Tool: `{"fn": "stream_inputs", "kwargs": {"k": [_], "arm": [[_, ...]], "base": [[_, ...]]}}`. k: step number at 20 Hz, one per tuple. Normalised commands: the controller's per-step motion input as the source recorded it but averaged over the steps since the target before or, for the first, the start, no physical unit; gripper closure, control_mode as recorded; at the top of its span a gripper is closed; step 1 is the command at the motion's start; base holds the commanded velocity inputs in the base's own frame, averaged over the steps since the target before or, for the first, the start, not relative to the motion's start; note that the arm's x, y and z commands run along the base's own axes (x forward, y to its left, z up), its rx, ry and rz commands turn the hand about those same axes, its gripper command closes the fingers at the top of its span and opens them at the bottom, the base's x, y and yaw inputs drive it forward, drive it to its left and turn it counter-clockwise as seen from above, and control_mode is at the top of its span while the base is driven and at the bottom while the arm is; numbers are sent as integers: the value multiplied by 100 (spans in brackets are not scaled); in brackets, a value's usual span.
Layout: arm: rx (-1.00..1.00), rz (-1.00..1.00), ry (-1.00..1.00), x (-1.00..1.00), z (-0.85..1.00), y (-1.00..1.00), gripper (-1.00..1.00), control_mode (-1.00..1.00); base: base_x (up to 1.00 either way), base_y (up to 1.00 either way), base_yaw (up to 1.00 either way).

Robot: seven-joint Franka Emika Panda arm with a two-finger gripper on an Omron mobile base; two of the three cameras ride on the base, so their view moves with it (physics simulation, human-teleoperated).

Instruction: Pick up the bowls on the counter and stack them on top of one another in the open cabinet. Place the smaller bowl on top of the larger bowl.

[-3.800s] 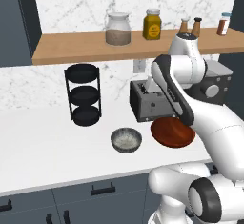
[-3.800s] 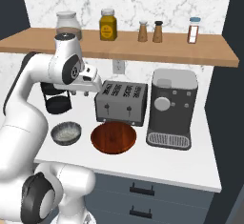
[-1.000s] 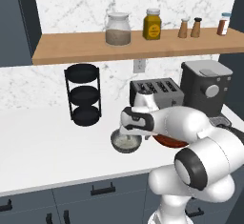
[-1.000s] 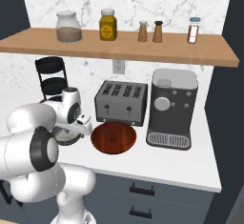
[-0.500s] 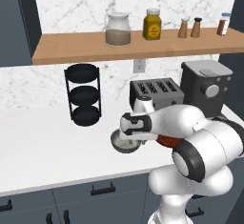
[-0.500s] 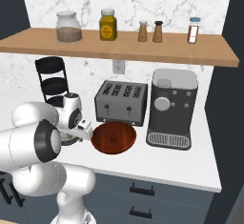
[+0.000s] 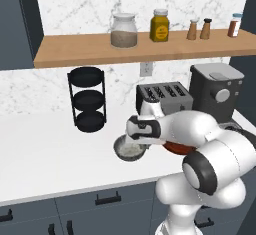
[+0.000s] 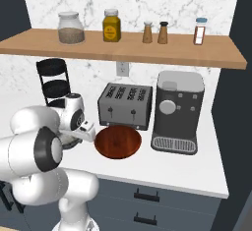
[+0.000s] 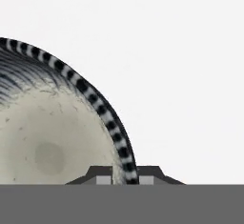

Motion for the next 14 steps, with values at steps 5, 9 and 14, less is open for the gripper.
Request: {"fn": "stream_inputs", "kwargs": {"k": [5, 9, 14], "arm": [[1, -15, -3, -20, 64, -61, 100, -100], [5, -16, -1, -6, 86, -72, 100, -100], [5, -22, 4, 0, 52, -99, 100, -100]], "base": [[0, 0, 0], [0, 0, 0], [0, 0, 0]]}}
